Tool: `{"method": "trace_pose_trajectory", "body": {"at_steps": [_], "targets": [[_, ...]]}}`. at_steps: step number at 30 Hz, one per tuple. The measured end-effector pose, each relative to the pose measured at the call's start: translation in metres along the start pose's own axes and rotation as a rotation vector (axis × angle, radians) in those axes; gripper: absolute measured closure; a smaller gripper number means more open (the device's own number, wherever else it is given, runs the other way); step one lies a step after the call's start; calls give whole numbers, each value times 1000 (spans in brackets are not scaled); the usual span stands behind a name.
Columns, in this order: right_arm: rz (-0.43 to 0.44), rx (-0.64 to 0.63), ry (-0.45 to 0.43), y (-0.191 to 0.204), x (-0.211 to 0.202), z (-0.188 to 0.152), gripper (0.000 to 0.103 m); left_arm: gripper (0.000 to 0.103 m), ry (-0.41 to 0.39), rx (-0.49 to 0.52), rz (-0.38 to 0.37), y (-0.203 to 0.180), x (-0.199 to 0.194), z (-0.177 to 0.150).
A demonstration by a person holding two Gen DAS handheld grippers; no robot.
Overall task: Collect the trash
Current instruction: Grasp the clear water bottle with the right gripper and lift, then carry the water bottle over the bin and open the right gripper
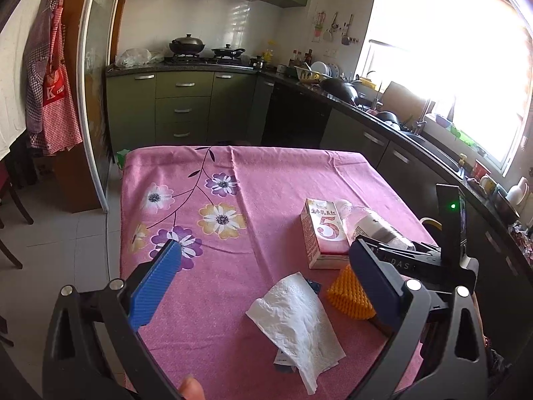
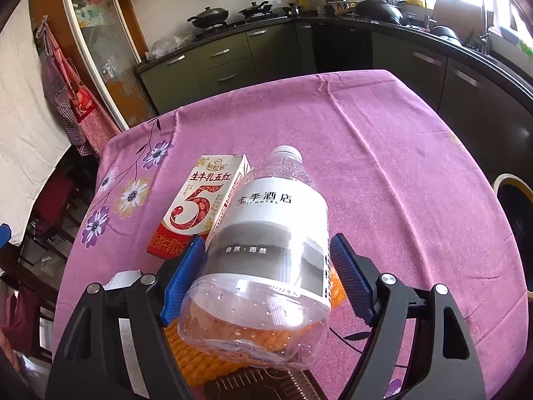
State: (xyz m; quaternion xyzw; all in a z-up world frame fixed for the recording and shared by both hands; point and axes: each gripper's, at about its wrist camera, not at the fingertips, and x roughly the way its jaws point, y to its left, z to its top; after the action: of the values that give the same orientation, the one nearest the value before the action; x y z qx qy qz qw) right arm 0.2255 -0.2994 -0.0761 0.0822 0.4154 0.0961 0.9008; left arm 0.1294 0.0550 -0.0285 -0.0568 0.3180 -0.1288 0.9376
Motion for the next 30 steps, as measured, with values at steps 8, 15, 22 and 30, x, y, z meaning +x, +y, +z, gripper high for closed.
{"method": "trace_pose_trajectory", "body": {"at_steps": [8,15,22,30], "targets": [[51,14,41,-16,-1,2,39,7,16,-20,-1,7,3,-1],[116,53,57,-30,-15,7,39,7,5,-8,2,0,-2,-1],[120,32,13,-36,-36,9,39,7,8,-2,1,-9,-2,-1],[106,71,-54,-68,-69,11,39,7,-10,25,8,-27,-8,3]]}}
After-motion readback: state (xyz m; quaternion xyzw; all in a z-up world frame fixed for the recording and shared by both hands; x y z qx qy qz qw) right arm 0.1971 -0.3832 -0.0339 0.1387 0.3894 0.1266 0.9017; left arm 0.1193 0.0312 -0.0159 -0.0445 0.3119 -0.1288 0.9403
